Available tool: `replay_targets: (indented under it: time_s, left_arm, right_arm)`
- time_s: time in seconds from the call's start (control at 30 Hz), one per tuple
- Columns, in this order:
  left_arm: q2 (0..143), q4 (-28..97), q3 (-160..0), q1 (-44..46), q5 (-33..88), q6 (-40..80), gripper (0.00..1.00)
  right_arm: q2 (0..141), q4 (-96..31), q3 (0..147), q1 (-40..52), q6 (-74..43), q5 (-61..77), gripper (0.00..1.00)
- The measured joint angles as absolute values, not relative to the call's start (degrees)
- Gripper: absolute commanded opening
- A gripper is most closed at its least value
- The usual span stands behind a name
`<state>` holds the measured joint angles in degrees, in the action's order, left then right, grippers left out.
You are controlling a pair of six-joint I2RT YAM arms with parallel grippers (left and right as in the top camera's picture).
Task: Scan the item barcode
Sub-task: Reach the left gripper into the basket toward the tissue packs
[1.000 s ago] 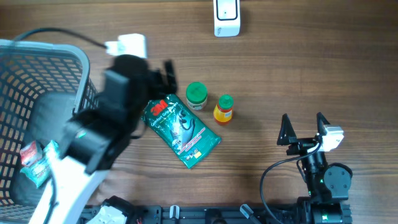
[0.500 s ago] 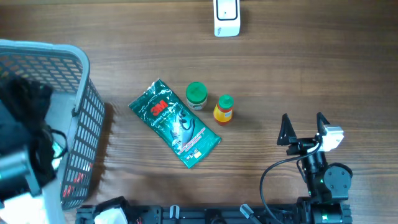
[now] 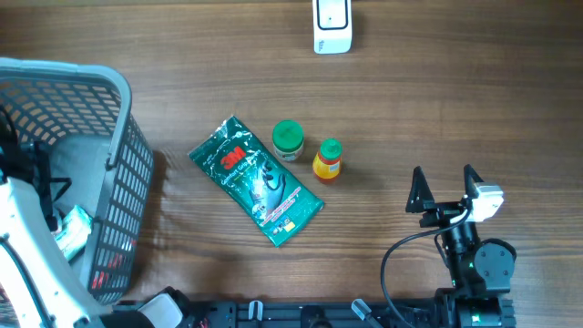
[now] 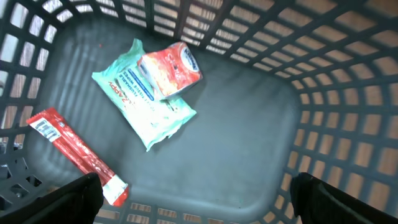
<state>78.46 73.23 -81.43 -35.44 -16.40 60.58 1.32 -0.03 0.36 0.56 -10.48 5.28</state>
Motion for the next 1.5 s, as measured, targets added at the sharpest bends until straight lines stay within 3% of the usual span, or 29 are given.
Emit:
replay_targets:
  time_s: [0.23, 0.57, 0.73, 0.9, 1.2, 1.33, 1.5]
  left_arm:
    - [81.0, 71.7, -77.6, -35.6, -17.9, 65.5, 1.0]
    - [83.0, 59.8, -65.8, -40.4, -19.6, 69.8, 1.0]
    - [84.2, 54.4, -62.5, -41.9, -19.7, 69.9, 0.92]
    - [84.5, 48.3, -58.1, -42.9, -19.7, 70.0, 0.92]
    - [86.3, 42.2, -55.4, -43.3, -19.7, 70.2, 0.78]
    - [88.8, 41.4, -55.3, -43.3, -19.8, 70.5, 0.63]
    - [90.9, 40.6, -55.3, -43.3, -20.7, 70.7, 0.59]
  right_arm:
    - [1.3, 0.0, 0.4, 0.6, -10.5, 5.3, 1.0]
    - [1.3, 0.0, 0.4, 0.5, -10.5, 5.3, 1.0]
    - [1.3, 0.0, 0.4, 0.5, -10.5, 5.3, 1.0]
    - [1.3, 0.0, 0.4, 0.5, -10.5, 5.3, 1.0]
    - [1.3, 0.0, 0.4, 0.5, -10.5, 5.3, 1.0]
    - [1.3, 0.0, 0.4, 0.5, -10.5, 5.3, 1.0]
    - [1.3, 0.0, 0.4, 0.6, -10.5, 5.3, 1.0]
